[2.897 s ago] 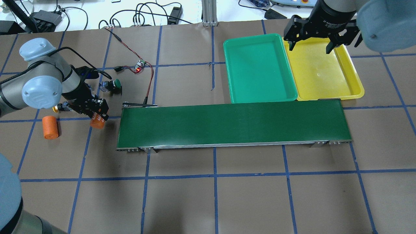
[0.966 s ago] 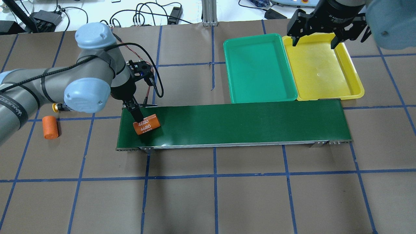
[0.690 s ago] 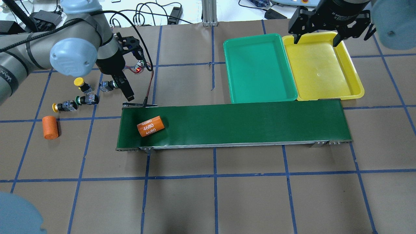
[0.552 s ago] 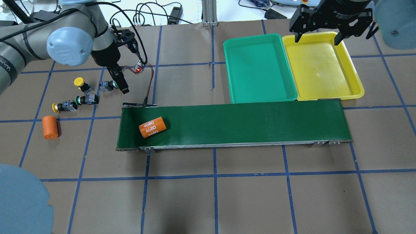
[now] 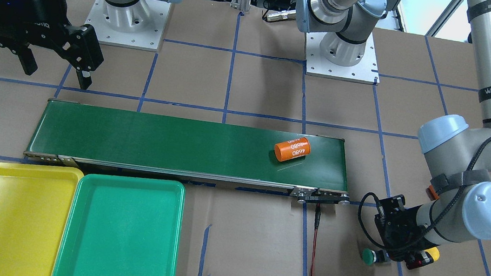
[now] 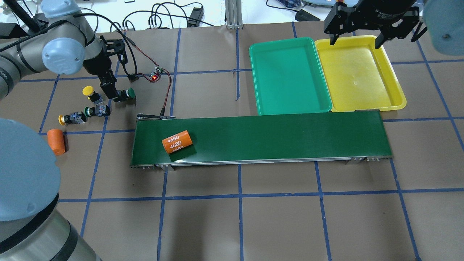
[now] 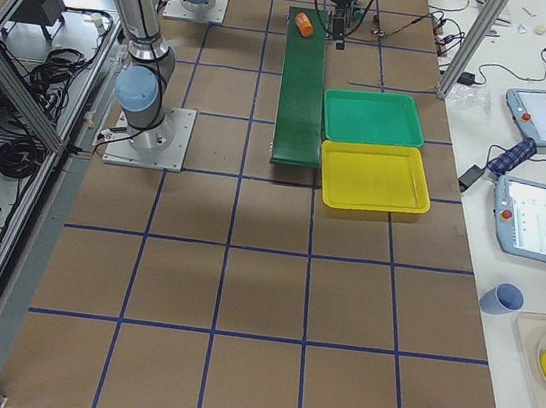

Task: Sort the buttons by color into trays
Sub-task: 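Release the cell and move the left gripper to the green-capped button, then grasp the green-capped button and carry it onto the belt with left gripper, then release the button on the belt and reach left gripper to yellow-capped button, then grasp a button with the left gripper while the right gripper lowers to the belt end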

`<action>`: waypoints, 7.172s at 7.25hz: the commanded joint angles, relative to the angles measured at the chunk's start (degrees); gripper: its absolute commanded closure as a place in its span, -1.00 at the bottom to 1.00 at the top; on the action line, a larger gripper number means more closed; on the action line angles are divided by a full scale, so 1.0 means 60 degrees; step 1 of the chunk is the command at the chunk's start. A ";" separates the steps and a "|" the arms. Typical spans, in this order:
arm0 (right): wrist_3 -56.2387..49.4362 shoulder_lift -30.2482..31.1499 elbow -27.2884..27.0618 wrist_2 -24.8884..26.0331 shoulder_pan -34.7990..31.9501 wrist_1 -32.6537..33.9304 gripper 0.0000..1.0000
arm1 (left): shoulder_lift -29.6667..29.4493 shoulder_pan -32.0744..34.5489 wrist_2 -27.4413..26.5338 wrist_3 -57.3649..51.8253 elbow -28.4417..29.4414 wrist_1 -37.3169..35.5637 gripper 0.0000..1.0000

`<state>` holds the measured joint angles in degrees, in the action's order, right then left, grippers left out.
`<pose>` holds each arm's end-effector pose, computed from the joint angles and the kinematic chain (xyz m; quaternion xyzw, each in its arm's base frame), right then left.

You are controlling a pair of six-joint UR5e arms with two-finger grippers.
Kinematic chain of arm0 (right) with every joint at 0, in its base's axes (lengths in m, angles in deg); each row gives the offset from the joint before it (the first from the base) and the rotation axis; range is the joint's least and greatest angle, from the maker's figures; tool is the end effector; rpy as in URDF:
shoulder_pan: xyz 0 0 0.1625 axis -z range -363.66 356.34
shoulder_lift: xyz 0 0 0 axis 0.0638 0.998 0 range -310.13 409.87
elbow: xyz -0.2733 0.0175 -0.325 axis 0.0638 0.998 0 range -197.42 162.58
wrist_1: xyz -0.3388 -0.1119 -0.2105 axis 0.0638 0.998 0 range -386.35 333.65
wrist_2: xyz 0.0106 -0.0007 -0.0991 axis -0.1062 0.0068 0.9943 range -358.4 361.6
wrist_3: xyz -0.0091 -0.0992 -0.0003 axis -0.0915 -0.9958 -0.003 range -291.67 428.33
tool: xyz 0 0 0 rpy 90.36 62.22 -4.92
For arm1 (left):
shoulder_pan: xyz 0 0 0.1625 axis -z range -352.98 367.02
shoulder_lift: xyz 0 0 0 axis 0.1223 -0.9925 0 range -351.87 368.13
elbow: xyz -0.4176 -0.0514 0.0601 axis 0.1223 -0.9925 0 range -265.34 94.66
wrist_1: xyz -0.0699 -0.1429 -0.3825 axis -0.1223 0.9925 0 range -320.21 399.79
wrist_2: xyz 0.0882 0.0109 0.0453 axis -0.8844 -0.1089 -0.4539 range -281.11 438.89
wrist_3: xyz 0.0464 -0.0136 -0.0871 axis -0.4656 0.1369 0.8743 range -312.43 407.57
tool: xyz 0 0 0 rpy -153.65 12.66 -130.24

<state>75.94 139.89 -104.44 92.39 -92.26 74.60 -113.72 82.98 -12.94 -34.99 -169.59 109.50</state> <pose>0.1194 -0.5154 0.5353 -0.0788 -0.9895 0.1215 0.0002 0.0354 -0.6773 0.2418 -0.5628 -0.8249 -0.0456 0.0272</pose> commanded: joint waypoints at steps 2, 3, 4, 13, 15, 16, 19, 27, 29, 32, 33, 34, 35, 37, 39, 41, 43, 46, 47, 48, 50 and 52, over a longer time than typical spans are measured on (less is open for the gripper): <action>0.0122 0.0115 -0.0042 -0.0276 0.0001 -0.0037 -1.00 | -0.0652 -0.0076 0.0418 -0.0288 -0.0109 -0.1301 -1.00; 0.0167 0.0100 -0.0100 -0.0584 0.0001 0.0079 -1.00 | -0.0784 -0.0062 0.0334 -0.0158 0.0079 -0.1349 -1.00; 0.0152 0.0158 -0.0057 -0.0485 0.0001 0.0066 -1.00 | -0.0858 -0.0091 0.0420 -0.0258 0.0066 -0.1364 -1.00; -0.0580 0.0305 0.0002 -0.0323 -0.0014 -0.1062 -1.00 | -0.0232 -0.0253 0.0318 -0.0186 -0.0505 -0.1337 1.00; -0.0960 0.0320 -0.0013 -0.0323 -0.0014 -0.0945 -1.00 | 0.1067 0.0242 0.0246 -0.0186 -0.0765 -0.0137 1.00; -0.0961 0.0320 -0.0013 -0.0294 -0.0014 -0.0974 -1.00 | 0.1829 0.0696 0.0231 -0.0027 -0.1479 -0.0134 1.00; -0.0961 0.0305 0.0002 -0.0294 -0.0014 -0.1033 -1.00 | 0.3693 0.2088 0.0173 0.1689 -0.4817 -0.1708 1.00; -0.0961 0.0232 -0.0057 -0.0294 -0.0014 -0.1106 -1.00 | 0.3203 0.1364 0.0201 0.2673 -0.2958 -0.0681 -0.98; -0.0961 0.0217 -0.0042 -0.0294 -0.0014 -0.1106 -1.00 | 0.2455 -0.0083 0.0331 0.2901 -0.2150 -0.0661 -0.98; -0.0961 0.0217 -0.0042 -0.0294 -0.0014 -0.1091 -1.00 | 0.1298 -0.1378 0.1051 0.5752 -0.1299 -0.0705 -1.00; -0.0961 0.0217 -0.0057 -0.0294 -0.0014 -0.1091 -1.00 | 0.1019 -0.1612 0.1022 0.6211 -0.0977 -0.0720 -1.00; -0.0961 0.0217 -0.0057 -0.0279 -0.0014 -0.1106 -1.00 | 0.0654 -0.1803 0.1051 0.6839 -0.1017 -0.0734 -1.00; -0.0961 0.0261 -0.0100 -0.0294 0.0001 -0.1106 -1.00 | 0.0317 -0.1834 0.0819 0.6715 -0.1018 -0.0778 -1.00; -0.0990 0.0261 -0.0086 -0.0279 0.0001 -0.1106 -1.00 | 0.0240 -0.1863 0.0172 0.3988 -0.1002 -0.0793 -1.00; -0.0990 0.0261 -0.0086 -0.0279 0.0001 -0.1121 -1.00 | -0.0212 -0.2083 0.0143 0.2344 -0.0901 -0.0793 -1.00; -0.1745 0.0247 -0.0086 -0.0134 0.0175 -0.1179 -1.00 | -0.0462 -0.1967 0.0157 0.1339 -0.0842 -0.1040 -1.00; -0.4216 0.0232 -0.0232 0.0732 0.0991 -0.1194 -0.98 | -0.0536 -0.1557 0.0157 0.1118 -0.0900 -0.1291 -1.00; -0.8829 0.0247 -0.1560 0.0180 0.2898 -0.0874 -0.80 | -0.0595 -0.1585 0.0157 0.1132 -0.1047 -0.1349 0.03; -0.9987 0.0247 -0.2088 -0.0013 0.2945 -0.0393 -0.80 | -0.0581 -0.1585 0.0143 0.1132 -0.1033 -0.1335 0.47; -1.1507 0.0334 -0.2774 -0.0044 0.2974 0.0322 -0.79 | -0.0479 -0.1571 0.0099 0.1132 -0.0916 -0.1291 0.96; -1.3679 0.0655 -0.4515 -0.0059 0.2989 0.2472 -0.75 | 0.0133 -0.1381 0.0070 0.1277 -0.0973 -0.0419 1.00; -1.5699 0.0745 -0.5779 -0.0277 0.2989 0.3913 -0.75 | 0.1434 -0.0580 0.0128 0.1293 -0.1076 0.1045 1.00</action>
<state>-9.71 144.06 -134.43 91.79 -74.35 92.87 -109.79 76.41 -12.31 -27.47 -175.63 110.25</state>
